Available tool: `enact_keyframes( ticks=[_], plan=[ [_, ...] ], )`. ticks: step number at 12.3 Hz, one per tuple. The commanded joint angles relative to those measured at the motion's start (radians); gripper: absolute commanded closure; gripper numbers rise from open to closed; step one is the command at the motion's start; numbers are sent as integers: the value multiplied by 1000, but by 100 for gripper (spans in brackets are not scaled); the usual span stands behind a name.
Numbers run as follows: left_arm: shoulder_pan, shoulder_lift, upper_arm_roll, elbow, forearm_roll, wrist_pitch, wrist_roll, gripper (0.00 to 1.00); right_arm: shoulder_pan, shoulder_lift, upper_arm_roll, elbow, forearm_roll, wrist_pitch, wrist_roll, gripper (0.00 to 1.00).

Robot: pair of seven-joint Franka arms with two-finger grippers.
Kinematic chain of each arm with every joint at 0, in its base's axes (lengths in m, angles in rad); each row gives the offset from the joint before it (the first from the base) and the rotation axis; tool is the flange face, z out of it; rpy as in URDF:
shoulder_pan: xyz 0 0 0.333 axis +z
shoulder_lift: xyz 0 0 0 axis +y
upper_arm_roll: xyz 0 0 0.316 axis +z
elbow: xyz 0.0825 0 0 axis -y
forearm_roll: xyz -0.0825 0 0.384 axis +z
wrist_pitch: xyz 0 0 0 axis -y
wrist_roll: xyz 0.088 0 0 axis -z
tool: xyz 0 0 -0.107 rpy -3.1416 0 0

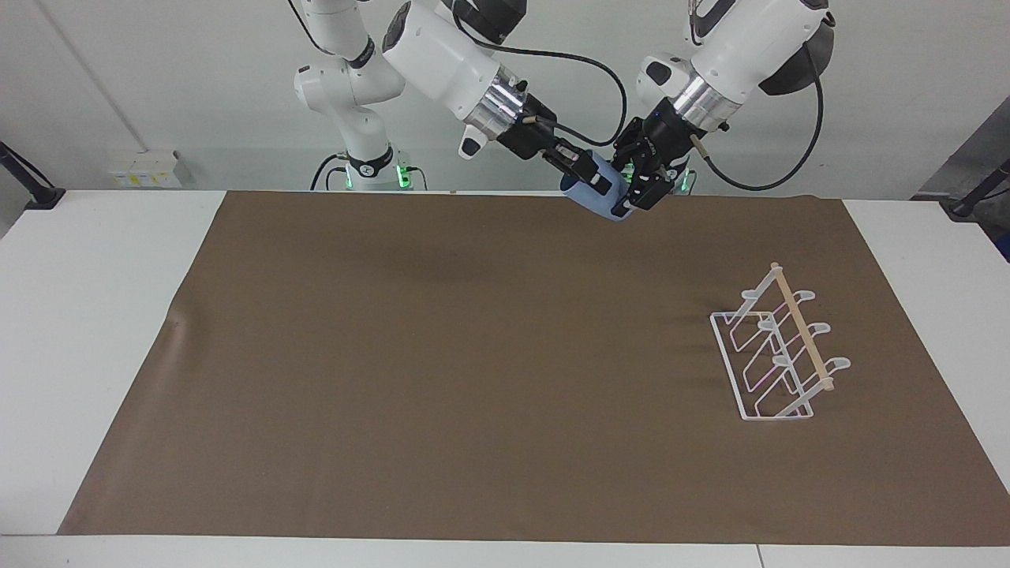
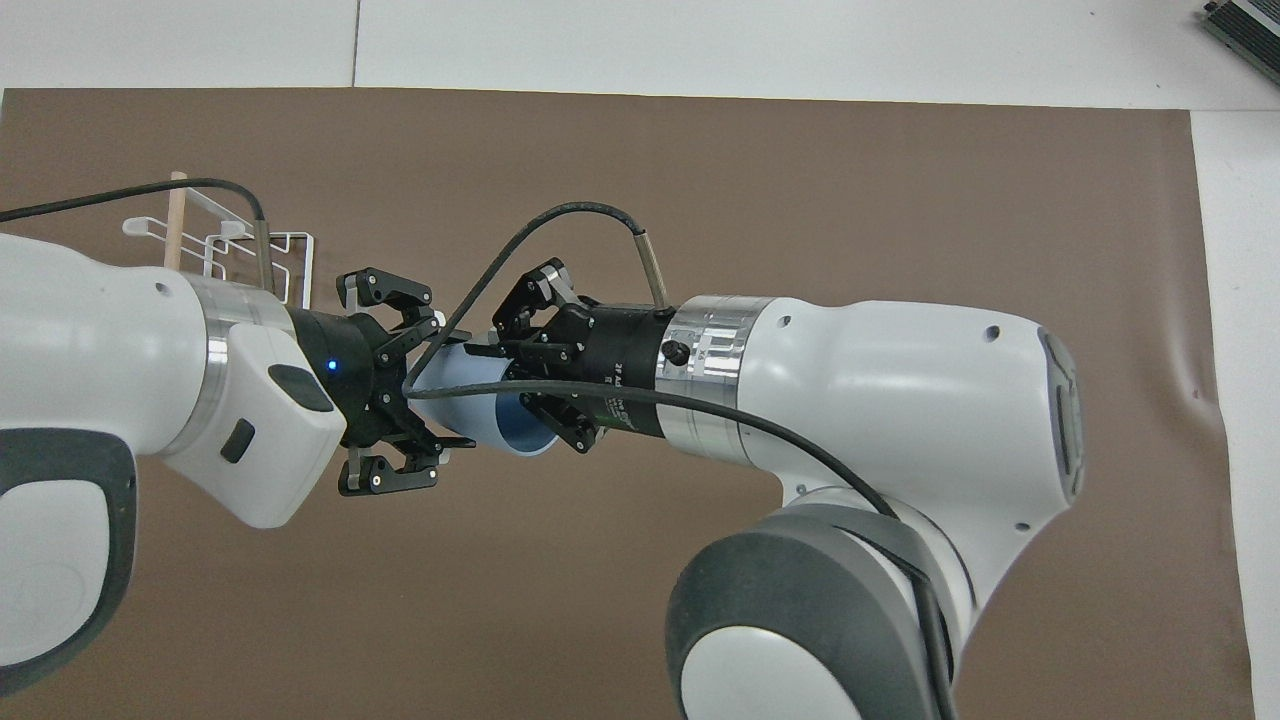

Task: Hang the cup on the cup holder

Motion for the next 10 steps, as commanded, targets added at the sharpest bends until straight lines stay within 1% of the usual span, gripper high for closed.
enact_keyframes(
  ticks=[1,3,4,5,6,8,10],
  plan=[
    [-4,-33,10,-40,-24,5,-10,100,-1,-1,1,6,24,20,3,96],
    [-4,-33,12,-40,-24,-1,-10,100,-1,0,1,6,24,20,1,78],
    [-4,-33,12,-40,-24,1,-10,100,-3,0,1,6,24,20,1,66],
    [-2,-33,12,-40,-24,1,-12,100,-3,0,1,6,24,20,1,58],
    [-2,-33,13,-40,-24,-1,-12,100,-1,0,1,6,24,20,1,52],
    [-2,-33,15,-40,-24,-1,-13,100,-1,0,1,6,24,20,0,46],
    [10,-31,16,-40,-20,1,-15,100,-1,0,1,6,24,20,-2,45]
  ],
)
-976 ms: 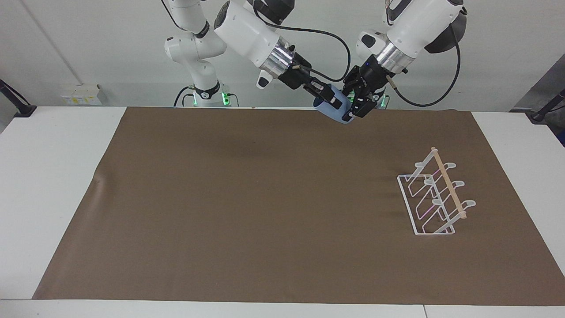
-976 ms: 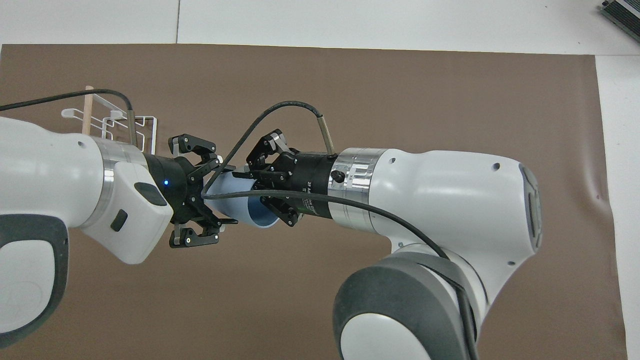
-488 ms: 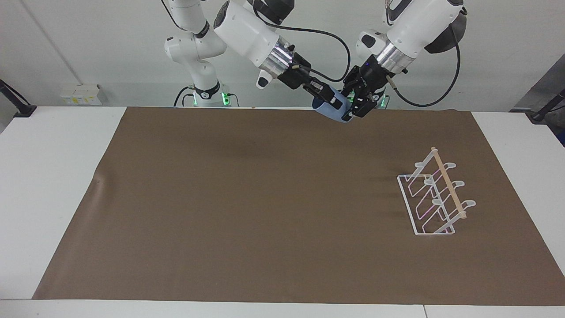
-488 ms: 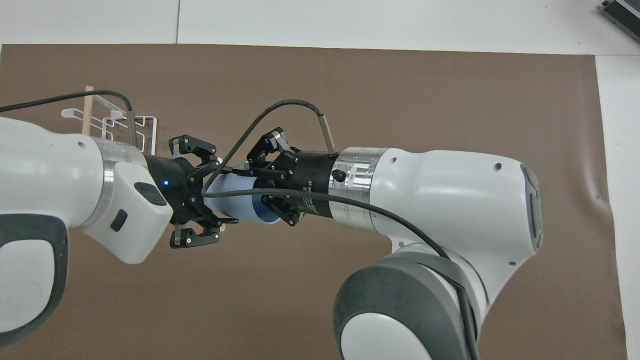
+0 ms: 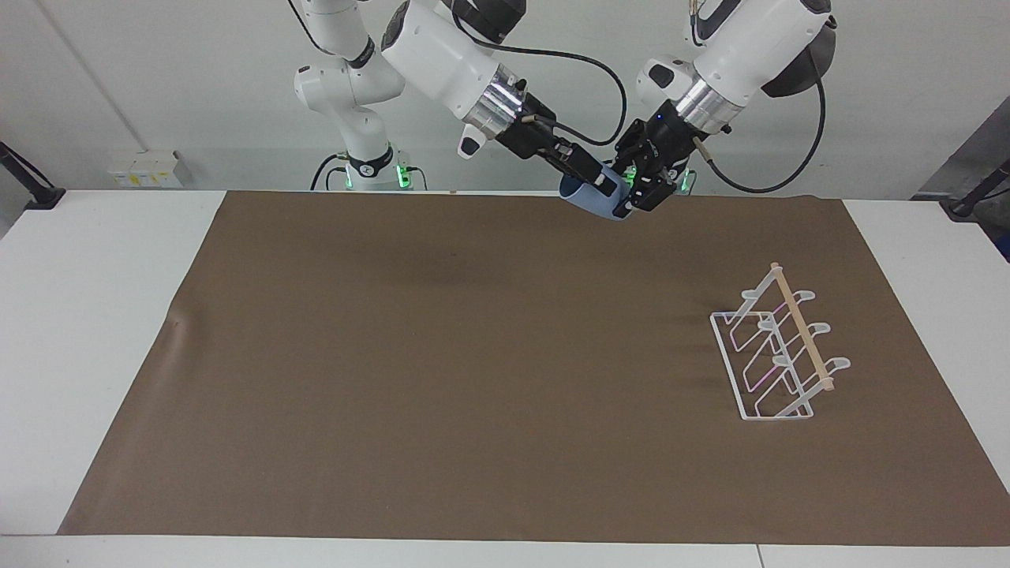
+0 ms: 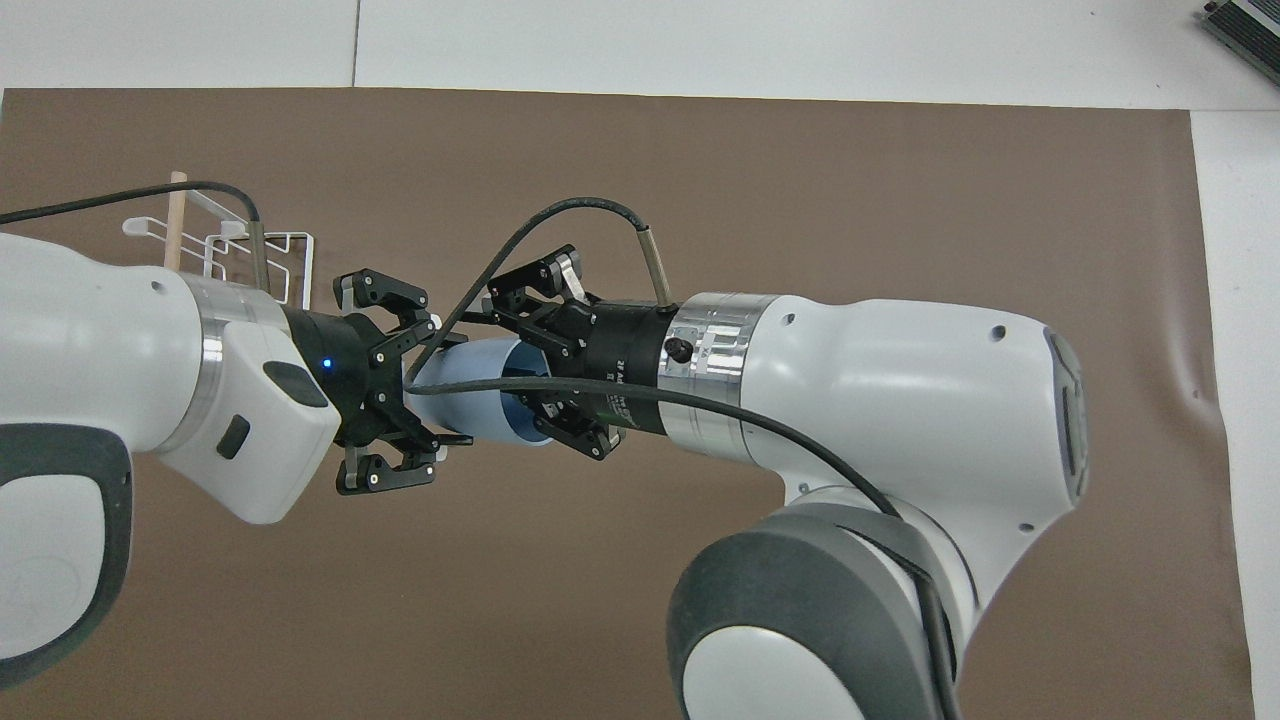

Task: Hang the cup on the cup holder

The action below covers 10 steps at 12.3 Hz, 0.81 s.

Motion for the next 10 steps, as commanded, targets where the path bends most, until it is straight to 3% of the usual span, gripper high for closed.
enact_keyframes(
  ticks=[1,7,10],
  plan=[
    [21,-31,7,-33,-8,5,-5,100,-1,0,2,4,24,13,-2,45],
    [67,-22,7,-23,167,1,-4,100,-2,0,2,5,23,13,-3,42],
    [61,-20,4,-21,408,-13,-11,100,-2,0,2,5,23,13,-5,43]
  ],
)
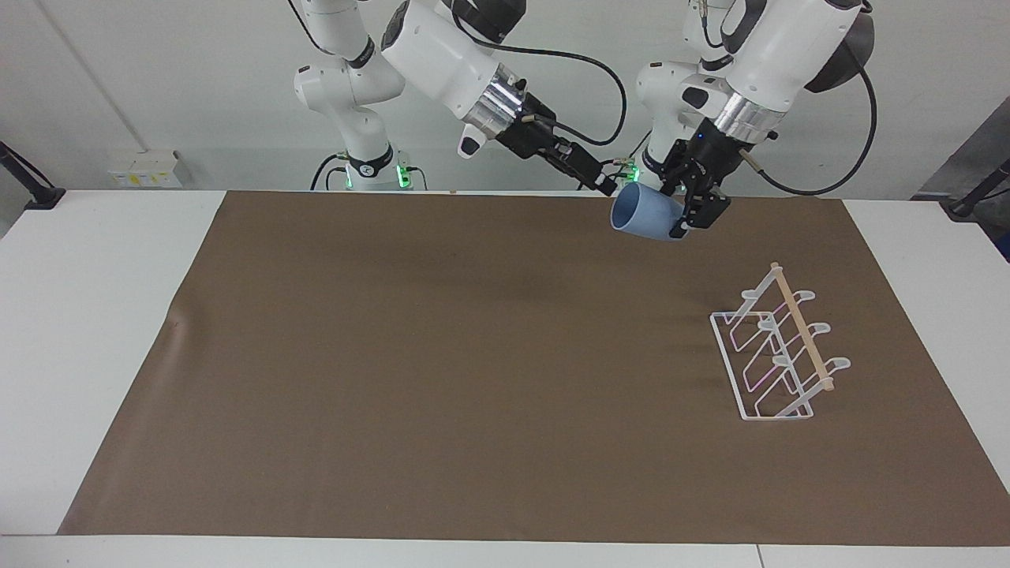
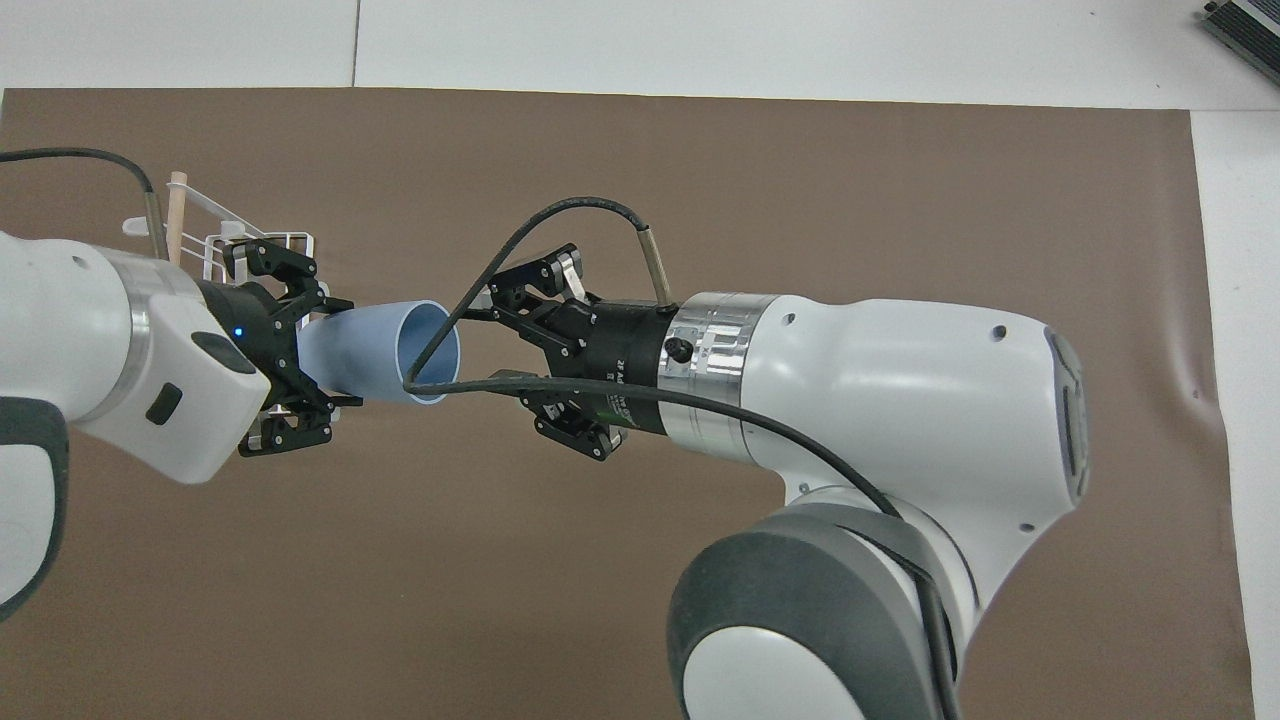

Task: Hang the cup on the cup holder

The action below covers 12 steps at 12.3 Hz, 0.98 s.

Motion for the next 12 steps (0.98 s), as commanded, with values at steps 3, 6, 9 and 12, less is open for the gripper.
enact_keyframes(
  ticks=[3,6,9,12],
  plan=[
    [-5,-22,-12,-15,289,-39,-32,100,-4,0,2,4,12,12,-32,50],
    [-16,1,-18,-19,503,-48,-85,100,-16,-1,1,3,9,-20,-195,63],
    [-25,62,-21,5,662,-71,-125,100,-62,-3,-6,4,3,-73,-362,71],
    [-103,136,-21,29,852,-149,-294,100,-103,-4,-6,4,-161,-99,-564,70]
  ],
)
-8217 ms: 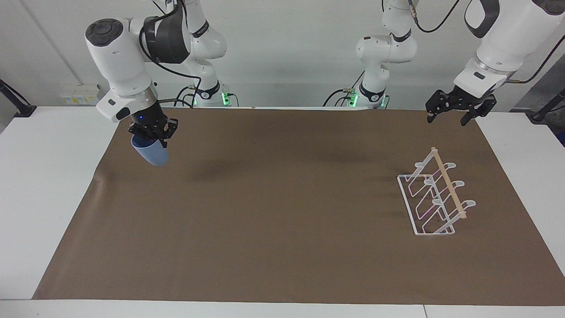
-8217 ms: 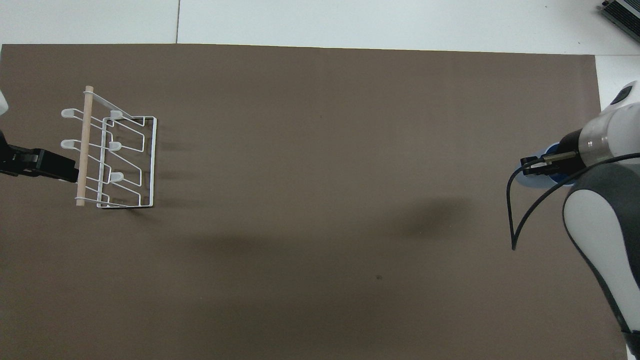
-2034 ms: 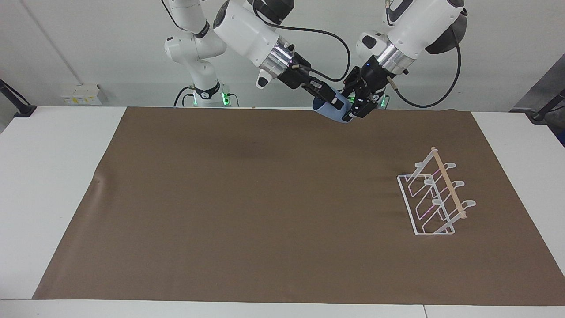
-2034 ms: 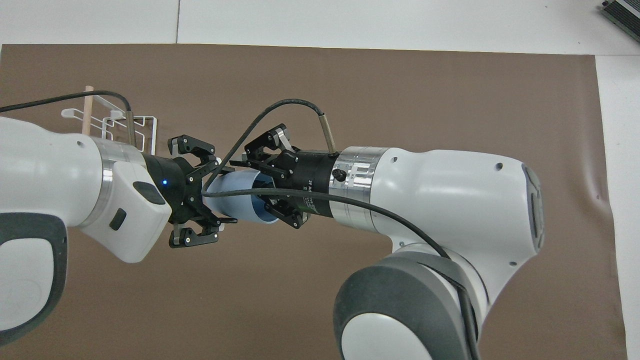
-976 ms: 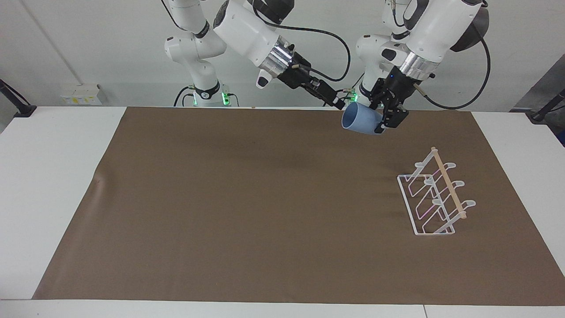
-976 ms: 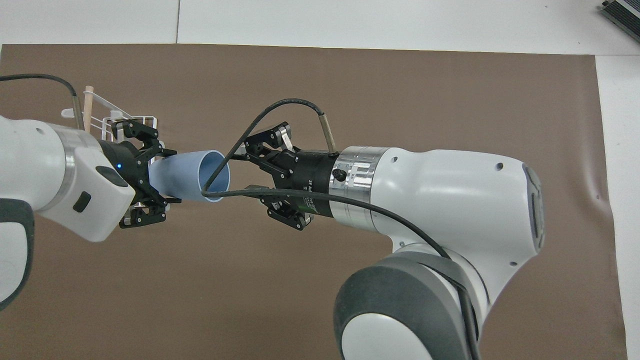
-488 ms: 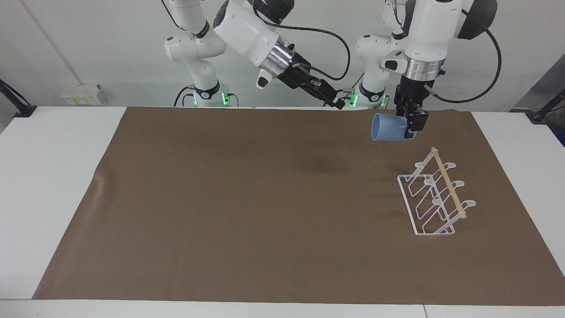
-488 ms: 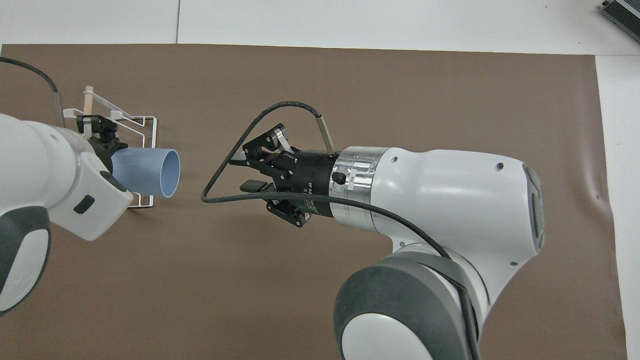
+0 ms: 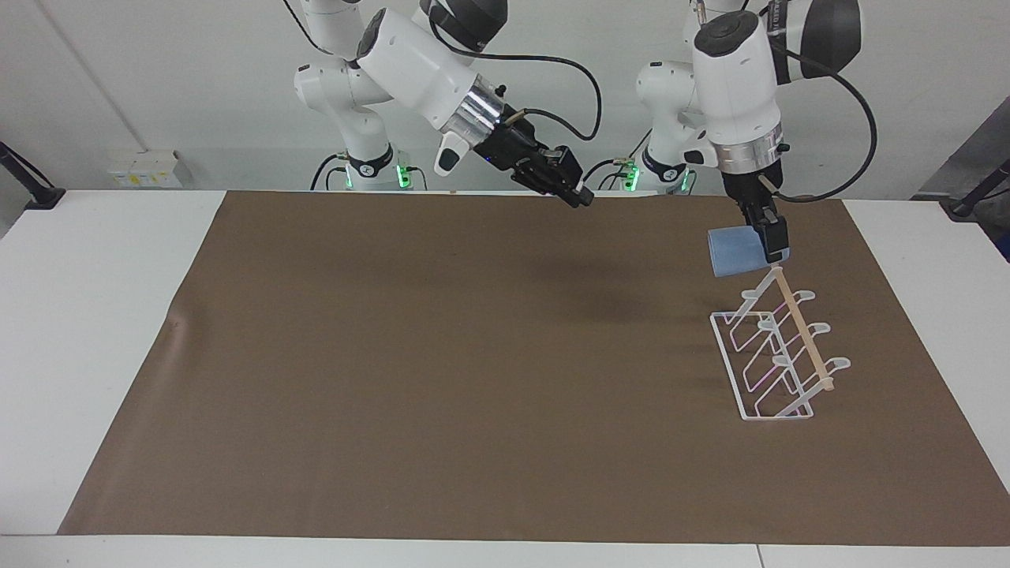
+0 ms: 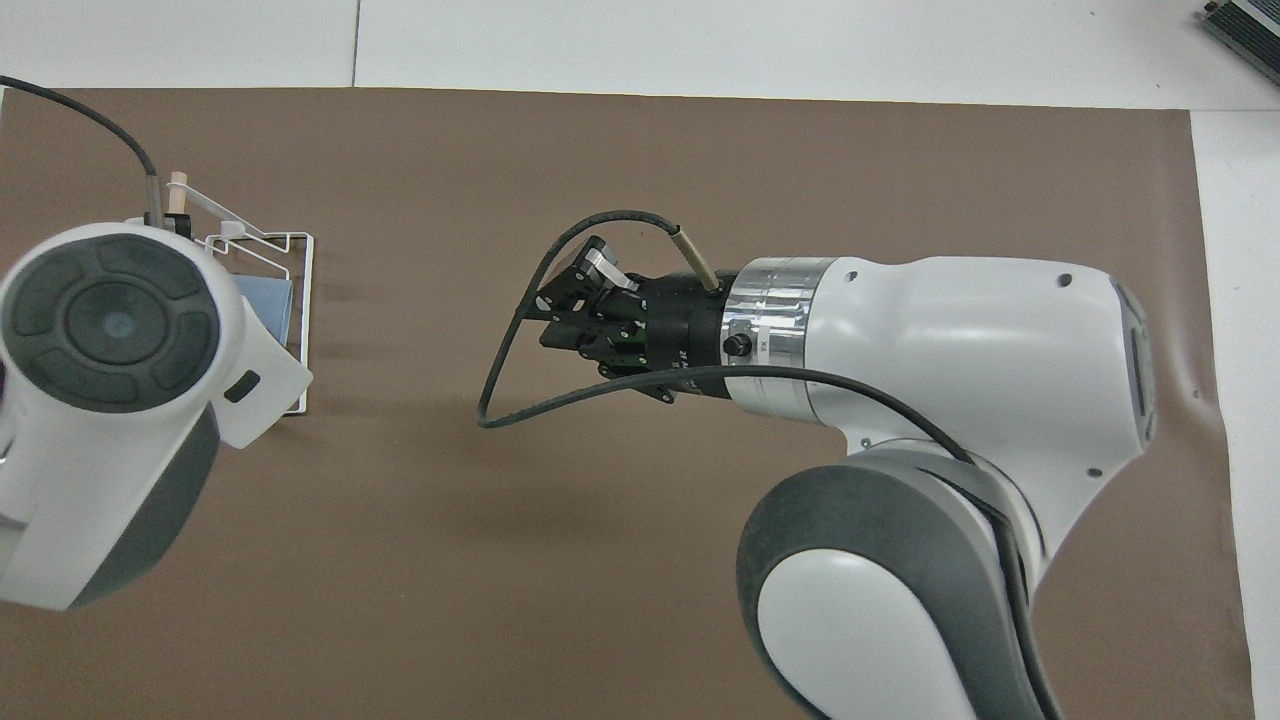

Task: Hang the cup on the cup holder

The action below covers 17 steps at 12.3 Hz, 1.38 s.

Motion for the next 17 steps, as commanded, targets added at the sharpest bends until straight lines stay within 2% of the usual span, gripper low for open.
enact_keyframes(
  ticks=[1,3,7,10,13,15,17],
  plan=[
    [-49,100,5,87,100,-98,-123,100,-34,-3,5,4,-178,-29,-156,69],
    [-36,191,13,175,144,-107,-125,100,-59,-1,4,7,-339,-69,-253,68],
    [-50,223,13,187,284,-96,-130,100,-112,0,4,96,-703,-349,-394,68],
    [-37,249,14,189,319,-77,-166,100,-244,-6,-1,148,-769,-578,-554,68],
    [-54,365,14,264,478,-147,-185,100,-350,-10,-1,150,-780,-681,-615,68],
    [-56,416,14,275,599,-165,-185,100,-419,-13,-2,144,-782,-722,-686,68],
    [-50,476,14,327,658,-182,-186,100,-368,-15,-120,144,-780,-750,-773,66]
  ],
)
